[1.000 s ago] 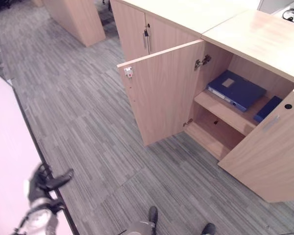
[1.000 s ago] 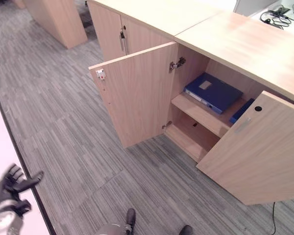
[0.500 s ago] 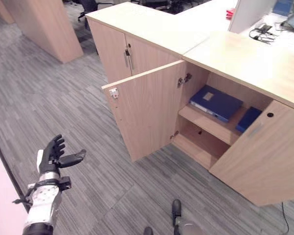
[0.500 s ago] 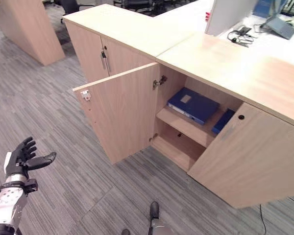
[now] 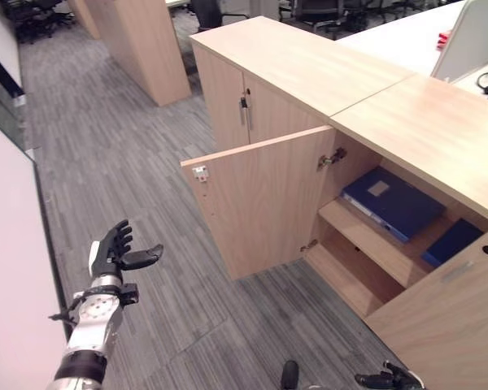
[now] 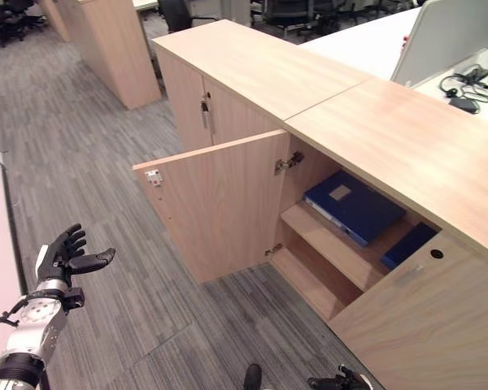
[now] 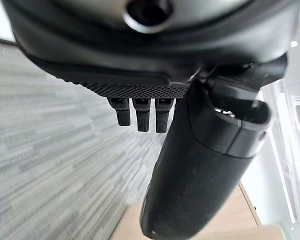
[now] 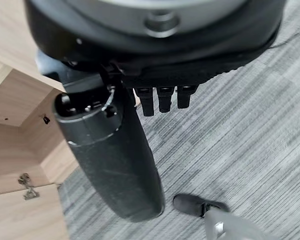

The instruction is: Put the empty folder in the office cabinet

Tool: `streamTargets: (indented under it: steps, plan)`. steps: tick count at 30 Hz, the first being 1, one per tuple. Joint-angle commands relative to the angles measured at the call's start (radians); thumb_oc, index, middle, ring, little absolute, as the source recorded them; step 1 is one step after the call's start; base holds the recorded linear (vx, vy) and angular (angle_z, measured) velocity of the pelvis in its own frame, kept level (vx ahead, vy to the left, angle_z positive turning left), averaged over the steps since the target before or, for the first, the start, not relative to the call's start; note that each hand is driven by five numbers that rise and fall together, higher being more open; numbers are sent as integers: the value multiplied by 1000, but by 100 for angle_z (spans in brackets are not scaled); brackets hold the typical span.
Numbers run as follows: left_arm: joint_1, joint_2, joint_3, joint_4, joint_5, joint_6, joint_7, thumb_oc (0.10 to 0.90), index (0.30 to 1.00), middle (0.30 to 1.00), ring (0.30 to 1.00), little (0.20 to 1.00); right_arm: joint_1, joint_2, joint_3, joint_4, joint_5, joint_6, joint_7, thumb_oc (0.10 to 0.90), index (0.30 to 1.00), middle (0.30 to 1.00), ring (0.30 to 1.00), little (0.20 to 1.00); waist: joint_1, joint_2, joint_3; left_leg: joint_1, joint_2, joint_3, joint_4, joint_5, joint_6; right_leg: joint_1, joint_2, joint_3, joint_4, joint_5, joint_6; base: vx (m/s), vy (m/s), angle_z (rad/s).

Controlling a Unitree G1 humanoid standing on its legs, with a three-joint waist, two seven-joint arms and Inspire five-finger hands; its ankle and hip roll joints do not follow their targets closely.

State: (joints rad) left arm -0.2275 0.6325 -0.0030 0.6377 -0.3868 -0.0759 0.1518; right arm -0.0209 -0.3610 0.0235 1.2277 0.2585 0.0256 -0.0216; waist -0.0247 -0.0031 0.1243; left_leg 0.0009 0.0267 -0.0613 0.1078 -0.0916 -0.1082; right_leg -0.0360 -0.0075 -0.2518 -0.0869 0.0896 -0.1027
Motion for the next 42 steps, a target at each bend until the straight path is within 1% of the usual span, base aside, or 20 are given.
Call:
streamTargets:
  steps: [1,2,3,5,6,10,12,13,17,18,19,21,23,27,31,33,34,36,40,42]
  plan:
    - [-132,175,53,-18,0,-66,-3,800,900,900,900,900,57,-40,15,22,16,-4,-12,800,900,900,900,900,-12,-13,-27,-124,4,29,-42,74,47,13,-26,98,134,-170,140,76,23,-1]
    - [-143,201,45,-27,2,-66,-15,800,900,900,900,900,61,-44,13,23,13,-4,-10,800,900,900,900,900,-7,-13,-20,-156,0,18,-49,84,47,23,-24,109,129,-172,140,141,74,-29]
    - [-181,247,16,-12,13,-62,-38,800,900,900,900,900,61,-47,17,34,8,-2,-2,800,900,900,900,900,-1,-1,-16,-135,8,5,-99,98,44,40,-8,127,129,-179,143,151,98,-49]
    - [-203,262,-6,-3,26,-61,-46,800,900,900,900,900,66,-44,16,39,3,-6,6,800,900,900,900,900,-6,9,-26,-118,13,2,-116,120,41,48,-2,128,116,-173,145,138,114,-54]
    - [-267,287,-61,45,39,-59,-67,800,900,900,900,900,74,-45,25,54,-5,-4,16,800,900,900,900,900,-22,21,-48,-90,12,3,-134,122,40,57,-6,142,95,-165,155,109,111,-55]
    - [-393,273,-157,92,-12,-62,-93,800,900,900,900,900,84,-35,41,67,-8,-3,28,800,900,900,900,900,-36,35,-70,-25,-2,38,-195,119,57,69,-16,182,77,-151,173,162,221,-68]
    - [-491,225,-241,137,-60,-58,-120,800,900,900,900,900,81,-25,56,71,-4,1,35,800,900,900,900,900,-55,42,-78,0,-18,55,-195,98,72,74,-24,205,78,-143,189,94,209,-53]
    - [-583,163,-313,172,-94,-56,-134,800,900,900,900,900,79,-14,76,70,4,1,43,800,900,900,900,900,-77,50,-85,16,-30,69,-195,82,86,75,-32,228,80,-138,202,73,173,-30]
    - [-654,92,-365,182,-136,-57,-142,800,900,900,900,900,73,-6,94,63,5,2,45,800,900,900,900,900,-92,52,-88,27,-38,85,-195,68,97,72,-40,246,82,-132,214,31,102,-30]
    - [-688,38,-400,174,-155,-54,-152,800,900,900,900,900,69,-2,105,61,7,2,46,800,900,900,900,900,-103,54,-90,33,-41,93,-195,61,102,69,-45,255,80,-127,221,19,70,-14]
    - [-689,38,-401,175,-155,-54,-152,800,900,900,900,900,69,-2,104,61,7,2,46,800,900,900,900,900,-101,54,-90,33,-41,94,-195,61,102,70,-45,256,80,-127,221,16,66,-2]
    - [-724,-51,-471,132,-162,-47,-184,800,900,900,900,900,68,2,119,59,-3,5,52,800,900,900,900,900,-119,54,-91,40,-47,108,-195,50,110,66,-51,267,76,-116,231,5,58,-2]
    - [-734,-94,-512,102,-150,-47,-193,800,900,900,900,900,69,7,125,60,-7,7,53,800,900,900,900,900,-123,52,-89,42,-49,111,-195,49,113,65,-54,269,75,-113,233,-12,33,4]
    - [-639,-149,-602,-150,-153,-48,-250,800,900,900,900,900,77,22,130,49,-18,7,47,800,900,900,900,900,-126,48,-86,41,-52,114,-195,42,118,62,-59,271,74,-108,236,-21,7,9]
    - [-432,-182,-646,-434,-231,-40,-321,800,900,900,900,900,78,49,142,43,-39,6,44,800,900,900,900,900,-113,39,-80,45,-53,109,-195,33,122,64,-58,270,69,-112,234,-11,-5,4]
    - [-360,-203,-651,-486,-260,-31,-335,800,900,900,900,900,75,59,146,45,-44,6,43,800,900,900,900,900,-109,34,-78,48,-53,109,-195,30,123,66,-57,270,66,-113,232,-3,-15,3]
    - [-248,-266,-673,-536,-309,-15,-347,800,900,900,900,900,66,79,153,45,-45,4,40,800,900,900,900,900,-100,28,-75,51,-52,105,-195,25,127,71,-55,269,63,-118,229,-19,-47,2]
    - [-191,-319,-700,-552,-361,7,-347,800,900,900,900,900,50,91,164,44,-41,1,29,800,900,900,900,900,-93,22,-67,49,-52,98,-195,26,129,71,-52,268,63,-120,225,-33,-43,-12]
    - [-135,-324,-761,-625,-408,39,-375,800,900,900,900,900,35,94,176,28,-37,-9,17,800,900,900,900,900,-83,15,-57,47,-53,92,-195,24,131,70,-49,266,64,-123,224,-39,-32,-14]
    - [-146,-291,-789,-670,-400,50,-403,800,900,900,900,900,28,89,186,24,-48,-12,18,800,900,900,900,900,-81,14,-56,48,-52,93,-195,23,131,70,-48,266,63,-124,224,-38,-29,-17]
